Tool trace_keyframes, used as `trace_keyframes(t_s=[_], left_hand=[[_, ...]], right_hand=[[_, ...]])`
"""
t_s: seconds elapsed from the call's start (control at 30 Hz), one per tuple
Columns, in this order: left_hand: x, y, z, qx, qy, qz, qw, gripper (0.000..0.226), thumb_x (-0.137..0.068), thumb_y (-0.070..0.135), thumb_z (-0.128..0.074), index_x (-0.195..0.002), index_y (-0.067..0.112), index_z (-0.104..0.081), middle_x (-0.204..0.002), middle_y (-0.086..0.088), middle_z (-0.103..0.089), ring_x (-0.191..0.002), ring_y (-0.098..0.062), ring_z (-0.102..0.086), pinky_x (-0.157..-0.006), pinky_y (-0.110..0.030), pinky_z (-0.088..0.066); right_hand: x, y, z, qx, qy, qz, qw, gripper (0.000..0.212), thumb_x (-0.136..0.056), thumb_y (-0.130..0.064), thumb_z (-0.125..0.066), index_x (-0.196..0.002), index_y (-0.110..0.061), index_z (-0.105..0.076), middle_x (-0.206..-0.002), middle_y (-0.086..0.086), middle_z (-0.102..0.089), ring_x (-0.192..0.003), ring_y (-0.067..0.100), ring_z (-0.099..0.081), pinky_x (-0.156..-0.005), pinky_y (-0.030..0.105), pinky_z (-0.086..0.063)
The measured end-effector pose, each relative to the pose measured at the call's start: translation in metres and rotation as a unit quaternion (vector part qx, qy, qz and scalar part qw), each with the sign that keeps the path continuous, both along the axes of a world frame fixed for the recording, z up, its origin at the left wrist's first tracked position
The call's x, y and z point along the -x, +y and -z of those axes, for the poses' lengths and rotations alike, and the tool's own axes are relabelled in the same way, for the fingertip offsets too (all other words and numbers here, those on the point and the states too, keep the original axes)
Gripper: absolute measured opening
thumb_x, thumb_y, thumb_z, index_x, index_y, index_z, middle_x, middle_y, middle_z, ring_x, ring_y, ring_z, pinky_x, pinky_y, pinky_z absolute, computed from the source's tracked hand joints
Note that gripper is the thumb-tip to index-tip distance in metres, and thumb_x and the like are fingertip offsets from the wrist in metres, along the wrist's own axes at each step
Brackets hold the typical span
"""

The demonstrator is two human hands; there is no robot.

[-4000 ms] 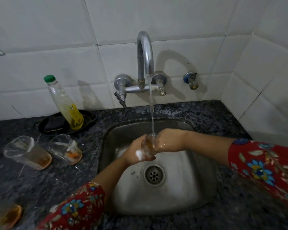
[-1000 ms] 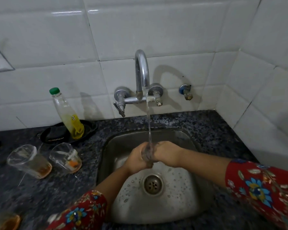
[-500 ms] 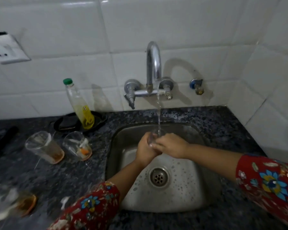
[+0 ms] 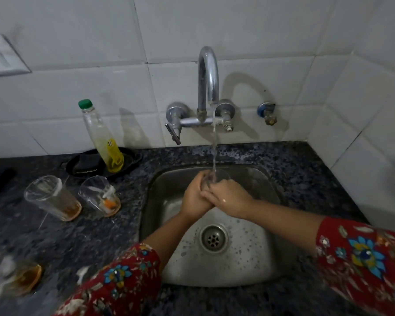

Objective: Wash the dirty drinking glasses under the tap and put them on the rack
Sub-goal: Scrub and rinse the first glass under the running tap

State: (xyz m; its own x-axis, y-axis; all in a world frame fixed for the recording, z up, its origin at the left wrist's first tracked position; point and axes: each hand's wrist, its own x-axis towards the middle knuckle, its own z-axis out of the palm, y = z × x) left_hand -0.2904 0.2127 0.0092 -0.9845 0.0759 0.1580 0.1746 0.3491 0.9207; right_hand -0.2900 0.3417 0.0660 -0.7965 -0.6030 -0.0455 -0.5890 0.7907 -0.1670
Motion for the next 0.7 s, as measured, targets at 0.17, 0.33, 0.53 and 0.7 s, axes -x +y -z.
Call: trace_keyframes(t_s=[0.17,0.33,0.53,0.7], left_hand=[[0.011,-0.014,0.001,0.039,-0.026,0.103,0.994,0.061,-0.057,0.030,-0.086,-0.111,0.013,-0.063,-0.110,-0.005,-0.068,-0.103,-0.017,-0.066,-0.092,-0.039,-0.053],[0.001,-0.011,0.007,-0.018,-0.009,0.063,0.998,0.057,-0.058,0.032,-0.081,-0.108,0.014,-0.063,-0.107,-0.002,-0.068,-0.099,-0.012,-0.066,-0.087,-0.033,-0.053],[0.010,-0.019,0.002,0.044,-0.053,0.153,0.986,0.058,-0.053,0.023,-0.080,-0.107,0.012,-0.061,-0.107,-0.005,-0.068,-0.102,-0.023,-0.066,-0.089,-0.049,-0.052],[-0.011,-0.019,-0.008,0.196,-0.021,0.079,0.977,0.049,-0.058,0.040,-0.078,-0.099,0.030,-0.052,-0.099,0.010,-0.066,-0.090,-0.009,-0.065,-0.081,-0.037,-0.054]], right_hand=[[0.009,0.034,-0.014,-0.159,0.023,-0.159,0.974,0.037,-0.100,-0.040,-0.035,-0.116,-0.013,-0.055,-0.113,0.010,-0.064,-0.098,0.028,-0.062,-0.078,0.039,-0.050],[0.002,0.012,-0.009,-0.059,-0.050,-0.100,0.992,0.022,-0.094,-0.019,-0.050,-0.113,-0.010,-0.056,-0.107,0.014,-0.064,-0.091,0.029,-0.064,-0.075,0.035,-0.048],[0.014,0.020,-0.004,-0.068,-0.123,-0.066,0.988,0.020,-0.086,-0.009,-0.053,-0.098,-0.021,-0.062,-0.103,0.008,-0.060,-0.094,0.029,-0.057,-0.070,0.035,-0.040],[-0.004,-0.005,0.016,0.246,-0.413,0.150,0.864,0.036,-0.070,0.014,-0.052,-0.060,-0.020,-0.045,-0.066,-0.004,-0.045,-0.064,0.012,-0.042,-0.059,0.029,-0.034]])
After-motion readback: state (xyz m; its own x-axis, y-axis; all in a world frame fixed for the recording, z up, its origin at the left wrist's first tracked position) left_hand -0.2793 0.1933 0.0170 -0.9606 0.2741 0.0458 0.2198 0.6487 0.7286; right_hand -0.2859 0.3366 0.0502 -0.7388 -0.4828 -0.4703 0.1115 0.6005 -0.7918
